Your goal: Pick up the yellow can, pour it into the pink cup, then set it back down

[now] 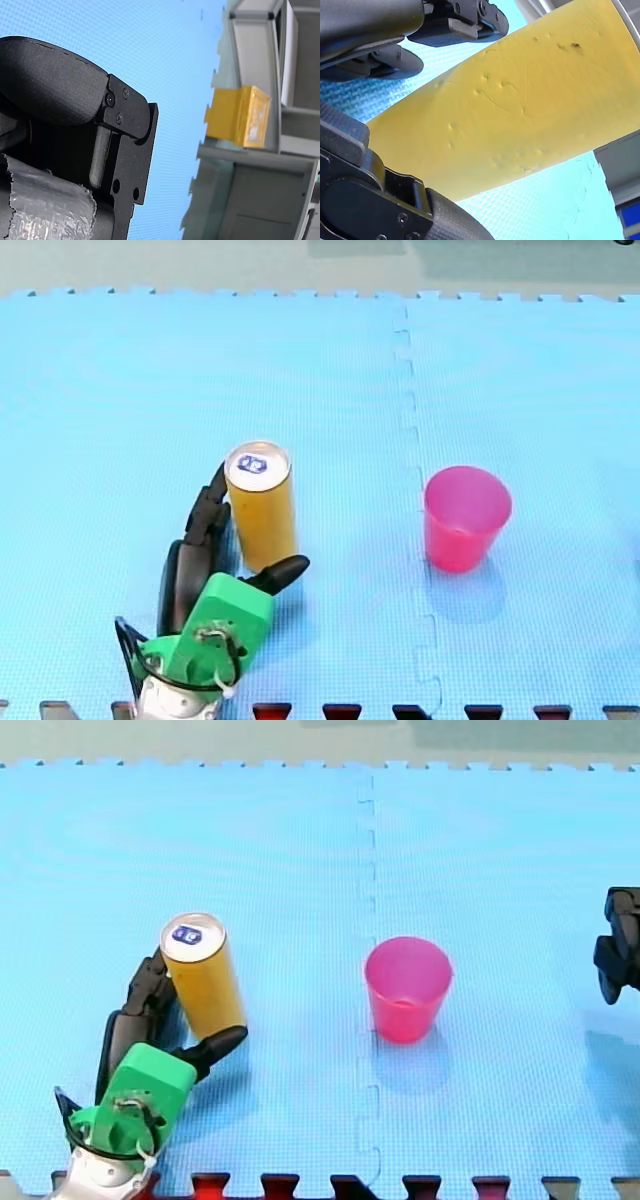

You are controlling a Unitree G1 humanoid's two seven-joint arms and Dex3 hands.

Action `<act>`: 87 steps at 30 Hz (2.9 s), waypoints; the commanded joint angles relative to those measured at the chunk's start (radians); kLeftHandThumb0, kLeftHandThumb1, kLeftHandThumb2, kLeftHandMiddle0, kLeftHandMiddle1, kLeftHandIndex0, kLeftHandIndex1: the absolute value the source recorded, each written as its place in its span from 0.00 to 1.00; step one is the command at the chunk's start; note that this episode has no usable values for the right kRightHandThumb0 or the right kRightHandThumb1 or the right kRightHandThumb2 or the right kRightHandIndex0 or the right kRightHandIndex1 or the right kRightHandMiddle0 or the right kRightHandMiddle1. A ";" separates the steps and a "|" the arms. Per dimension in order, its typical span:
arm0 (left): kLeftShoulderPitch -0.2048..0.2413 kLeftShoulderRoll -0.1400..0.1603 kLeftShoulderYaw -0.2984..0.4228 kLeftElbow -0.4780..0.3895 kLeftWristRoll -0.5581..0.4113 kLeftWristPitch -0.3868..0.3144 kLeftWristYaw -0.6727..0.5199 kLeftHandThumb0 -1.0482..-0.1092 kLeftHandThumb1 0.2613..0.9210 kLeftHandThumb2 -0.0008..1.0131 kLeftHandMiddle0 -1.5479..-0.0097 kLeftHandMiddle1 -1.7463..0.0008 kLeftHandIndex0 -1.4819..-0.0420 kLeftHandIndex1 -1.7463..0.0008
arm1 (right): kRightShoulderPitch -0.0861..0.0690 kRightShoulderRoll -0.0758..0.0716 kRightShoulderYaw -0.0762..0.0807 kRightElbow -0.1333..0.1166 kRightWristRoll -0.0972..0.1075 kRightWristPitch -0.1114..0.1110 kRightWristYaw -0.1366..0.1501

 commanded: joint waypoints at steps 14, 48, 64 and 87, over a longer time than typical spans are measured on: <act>0.012 0.006 0.019 0.005 -0.010 0.014 -0.035 0.03 0.69 0.00 0.88 1.00 0.94 1.00 | -0.007 -0.004 -0.001 -0.001 0.002 0.006 0.000; 0.092 0.104 0.018 -0.051 0.034 -0.140 0.072 0.02 0.67 0.00 0.86 1.00 0.89 0.99 | -0.016 0.000 0.014 -0.001 -0.013 0.012 -0.007; 0.097 0.101 0.111 -0.116 -0.211 -0.220 -0.329 0.00 0.74 0.02 0.86 1.00 0.90 1.00 | -0.016 0.002 0.011 0.001 -0.016 0.017 -0.012; 0.170 0.114 0.227 -0.553 -0.407 -0.133 -0.481 0.00 1.00 0.03 0.81 0.99 0.83 0.99 | -0.014 0.004 0.007 0.006 -0.016 0.012 -0.015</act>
